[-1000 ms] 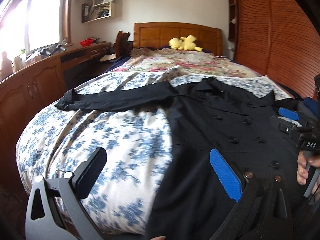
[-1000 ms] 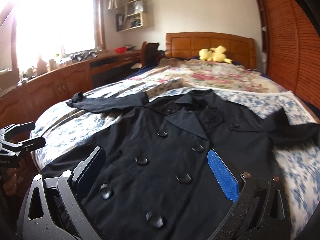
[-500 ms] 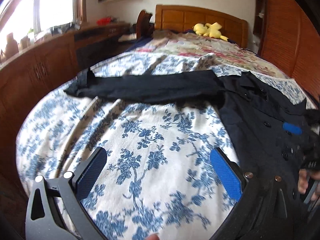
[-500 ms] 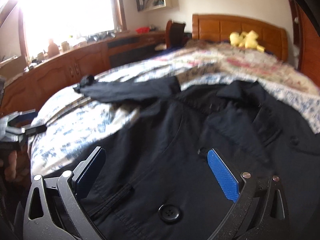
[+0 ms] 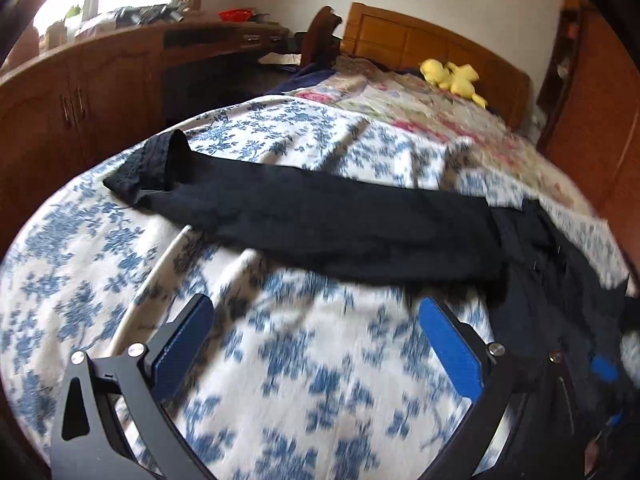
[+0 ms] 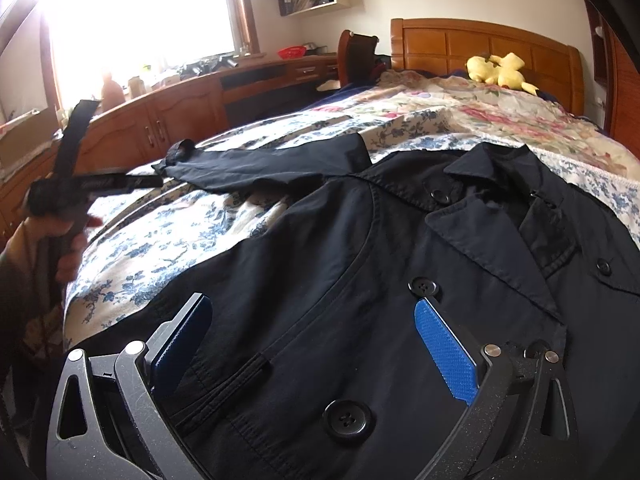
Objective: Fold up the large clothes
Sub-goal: 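Move the left tool to the cuff of the coat sleeve nearest it, then grasp the sleeve cuff with the left gripper and lift it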
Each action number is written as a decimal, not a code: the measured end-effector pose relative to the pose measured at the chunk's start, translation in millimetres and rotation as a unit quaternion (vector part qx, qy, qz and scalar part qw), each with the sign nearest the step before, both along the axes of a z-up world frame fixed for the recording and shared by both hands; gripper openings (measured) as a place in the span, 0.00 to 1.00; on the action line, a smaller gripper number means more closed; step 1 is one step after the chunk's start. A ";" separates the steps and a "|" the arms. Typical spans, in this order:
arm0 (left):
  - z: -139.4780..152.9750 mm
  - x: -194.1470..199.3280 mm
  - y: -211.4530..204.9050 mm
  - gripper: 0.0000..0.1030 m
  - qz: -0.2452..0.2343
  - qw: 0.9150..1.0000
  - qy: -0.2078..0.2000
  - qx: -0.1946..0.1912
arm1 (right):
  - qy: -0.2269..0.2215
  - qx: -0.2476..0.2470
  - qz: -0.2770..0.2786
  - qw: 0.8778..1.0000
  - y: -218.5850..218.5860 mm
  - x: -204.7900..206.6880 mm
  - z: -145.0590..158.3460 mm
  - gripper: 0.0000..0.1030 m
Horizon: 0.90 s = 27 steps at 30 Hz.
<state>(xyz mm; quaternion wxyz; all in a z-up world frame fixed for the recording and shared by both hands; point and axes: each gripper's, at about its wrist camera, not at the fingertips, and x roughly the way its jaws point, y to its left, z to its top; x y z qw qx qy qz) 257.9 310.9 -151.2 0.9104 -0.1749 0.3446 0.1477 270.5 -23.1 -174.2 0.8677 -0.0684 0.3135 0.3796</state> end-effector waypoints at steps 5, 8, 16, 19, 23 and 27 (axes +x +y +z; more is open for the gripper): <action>-4.4 21.0 24.6 0.99 0.023 0.999 -0.004 -0.034 | 0.001 -0.001 0.000 1.000 0.0 0.1 -0.7 1.00; -12.3 33.8 35.7 0.98 0.035 0.999 0.003 -0.040 | 0.001 -0.005 0.001 1.000 0.7 -0.3 -2.0 1.00; -42.7 70.9 71.8 0.74 0.072 0.993 0.052 -0.074 | 0.001 -0.005 0.000 1.000 1.0 0.9 -3.9 1.00; -51.9 76.9 88.5 0.62 0.083 0.988 0.055 -0.122 | 0.001 -0.006 0.000 1.000 1.1 0.5 -3.4 1.00; -52.6 81.3 95.5 0.36 0.091 0.985 0.052 -0.136 | 0.001 -0.006 0.000 1.000 1.1 0.3 -3.6 1.00; -40.8 86.8 85.6 0.01 0.070 0.991 0.053 -0.101 | 0.001 -0.006 0.000 1.000 1.0 0.3 -3.5 1.00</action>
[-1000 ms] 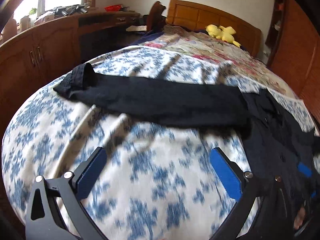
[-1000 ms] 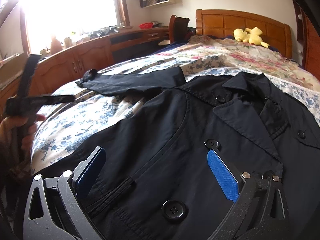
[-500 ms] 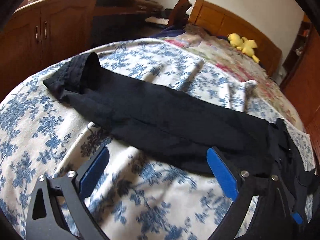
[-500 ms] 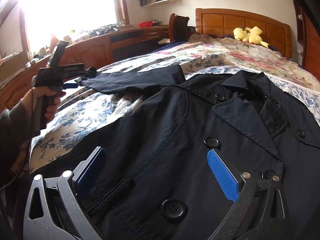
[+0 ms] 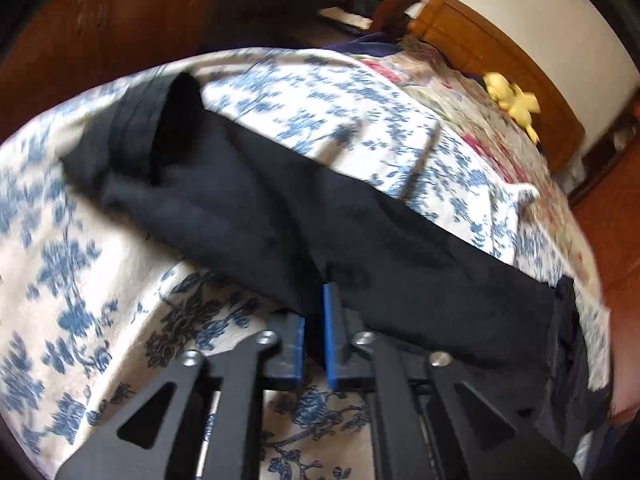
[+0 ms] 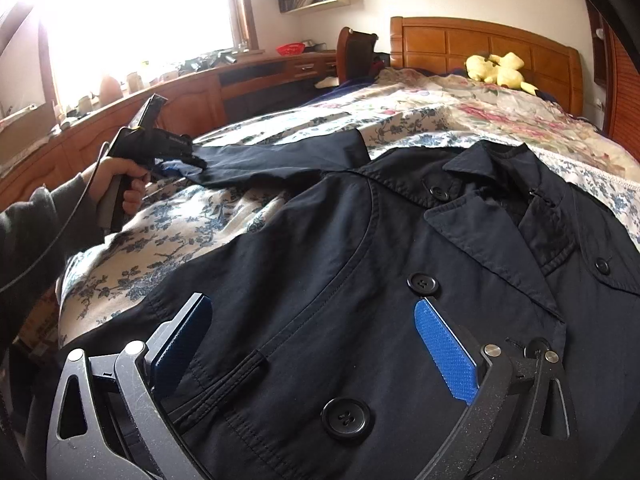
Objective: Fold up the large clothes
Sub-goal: 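Grasp the sleeve cuff with the left gripper and lift it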
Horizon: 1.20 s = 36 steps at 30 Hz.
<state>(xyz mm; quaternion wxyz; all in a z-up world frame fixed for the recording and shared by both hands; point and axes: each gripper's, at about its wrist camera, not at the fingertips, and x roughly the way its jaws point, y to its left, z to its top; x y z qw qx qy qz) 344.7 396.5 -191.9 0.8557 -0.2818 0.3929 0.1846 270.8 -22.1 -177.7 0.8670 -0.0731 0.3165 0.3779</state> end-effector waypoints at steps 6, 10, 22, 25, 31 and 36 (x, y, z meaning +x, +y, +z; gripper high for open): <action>64.0 4.1 -69.1 0.00 -0.090 0.988 -0.022 0.121 | -0.008 -0.002 -0.001 1.000 0.5 -1.1 -1.0 1.00; 96.9 -8.5 -115.2 0.00 -0.141 0.980 -0.043 0.135 | -0.010 -0.001 -0.002 1.000 -0.5 -1.5 -1.2 1.00; 101.8 -70.8 -158.3 0.30 -0.183 0.970 -0.035 0.153 | -0.013 0.000 -0.004 1.000 -0.9 -1.6 0.1 1.00; 97.2 -90.3 -153.0 0.44 -0.175 0.973 -0.040 0.146 | -0.014 -0.001 -0.003 1.000 -0.1 -2.1 0.1 1.00; 73.2 -105.9 -119.7 0.53 -0.142 0.978 -0.020 0.154 | -0.015 -0.002 -0.003 1.000 0.3 -2.7 0.0 1.00; 47.1 -90.1 -80.7 0.53 -0.109 0.984 -0.005 0.141 | -0.015 -0.005 -0.004 1.000 0.9 -2.8 -0.7 1.00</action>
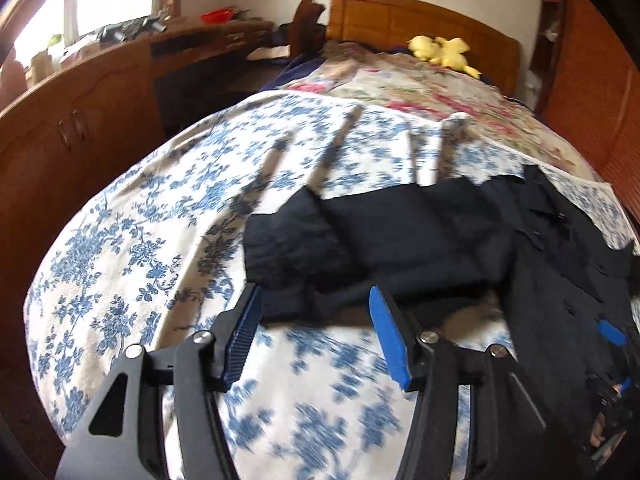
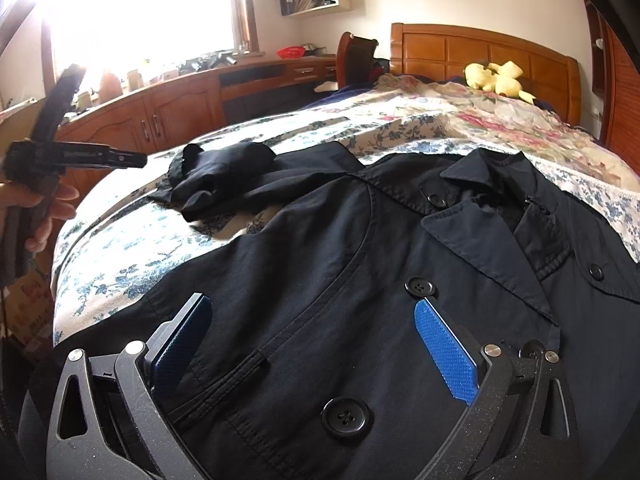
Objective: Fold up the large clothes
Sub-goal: 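Grasp the sleeve cuff with the left gripper and lift it, then fold the held sleeve across the coat front with the left gripper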
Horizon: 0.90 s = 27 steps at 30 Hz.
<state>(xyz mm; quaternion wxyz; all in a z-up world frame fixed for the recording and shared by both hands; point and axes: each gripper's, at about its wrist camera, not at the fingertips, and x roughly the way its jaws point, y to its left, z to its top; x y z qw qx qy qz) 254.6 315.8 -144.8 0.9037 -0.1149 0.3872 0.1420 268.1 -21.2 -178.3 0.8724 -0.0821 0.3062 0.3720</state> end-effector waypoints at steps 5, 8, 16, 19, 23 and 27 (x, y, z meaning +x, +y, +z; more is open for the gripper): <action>-25.3 17.8 21.7 0.53 0.023 0.999 0.013 -0.020 | 0.001 -0.001 0.001 1.000 0.3 0.1 -0.4 1.00; -39.7 28.7 27.4 0.53 0.029 0.999 0.028 -0.030 | 0.001 -0.001 0.001 1.000 0.6 -0.1 -0.4 1.00; -57.5 40.9 36.1 0.53 0.059 0.996 0.044 -0.057 | 0.000 -0.001 0.000 1.000 0.3 -0.1 -0.4 1.00; -56.9 47.0 33.2 0.39 0.047 0.996 0.051 -0.046 | 0.000 0.000 0.000 1.000 0.2 -0.1 -0.3 1.00; -45.2 47.4 23.6 0.12 0.039 0.998 0.039 -0.015 | 0.000 -0.001 0.000 1.000 0.6 -0.4 -0.6 1.00; -3.6 35.5 -1.2 0.08 0.027 0.999 -0.020 0.012 | -0.003 0.001 -0.001 1.000 0.0 -1.1 0.0 1.00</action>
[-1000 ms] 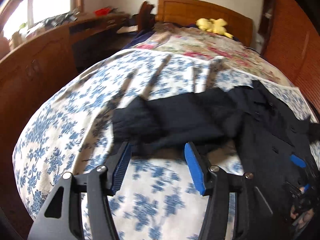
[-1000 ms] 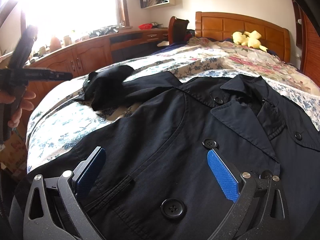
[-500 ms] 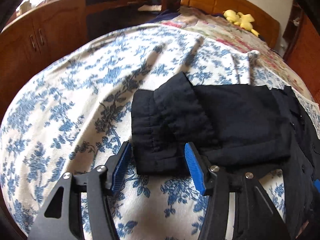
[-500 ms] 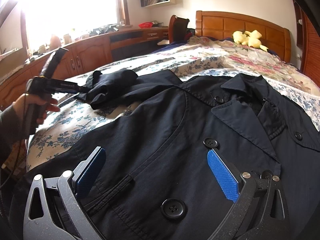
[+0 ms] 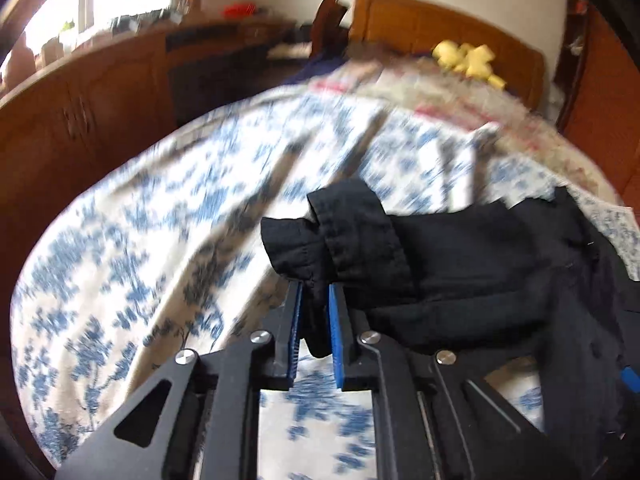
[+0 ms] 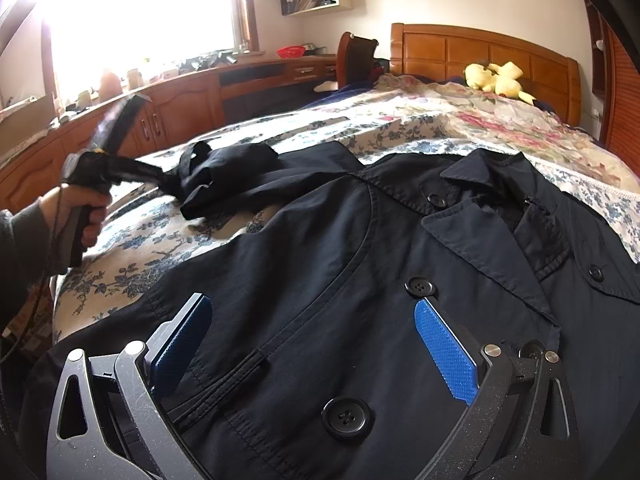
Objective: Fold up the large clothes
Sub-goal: 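Fold the held sleeve across the coat front with the left gripper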
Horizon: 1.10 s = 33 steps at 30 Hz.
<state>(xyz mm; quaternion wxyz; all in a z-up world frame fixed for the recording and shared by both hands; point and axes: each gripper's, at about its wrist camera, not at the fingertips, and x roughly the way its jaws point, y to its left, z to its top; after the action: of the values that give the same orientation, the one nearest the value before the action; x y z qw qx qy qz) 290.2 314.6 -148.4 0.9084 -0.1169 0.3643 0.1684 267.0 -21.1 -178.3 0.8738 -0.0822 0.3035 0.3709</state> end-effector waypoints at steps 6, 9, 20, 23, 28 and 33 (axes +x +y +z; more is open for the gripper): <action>69.7 -13.2 -60.5 0.07 -0.056 0.995 -0.071 0.034 | 0.000 0.017 -0.003 1.000 -7.0 -1.4 5.9 1.00; 94.2 -19.0 -95.9 0.06 -0.091 0.990 -0.101 0.044 | 0.013 0.027 -0.009 0.999 -16.9 0.7 11.9 1.00; 130.3 -59.3 -202.5 0.02 -0.219 0.962 -0.160 0.031 | -0.014 0.006 -0.090 0.996 -97.7 -22.7 37.3 1.00; 131.7 -72.8 -214.6 0.02 -0.232 0.959 -0.162 0.027 | -0.012 -0.002 -0.108 0.994 -115.7 -28.9 37.5 1.00; 126.7 -97.6 -220.2 0.02 -0.236 0.961 -0.144 0.030 | -0.011 -0.011 -0.110 0.994 -125.3 -38.6 39.4 1.00; 112.3 -122.4 -203.4 0.03 -0.216 0.968 -0.123 0.033 | -0.005 -0.012 -0.094 0.995 -112.5 -45.5 43.0 0.97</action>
<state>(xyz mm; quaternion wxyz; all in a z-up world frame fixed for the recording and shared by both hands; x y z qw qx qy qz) 167.8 111.2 -36.0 0.9644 -0.0247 0.2608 -0.0358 221.5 -133.6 -135.3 0.9052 -0.0656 0.3103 0.2828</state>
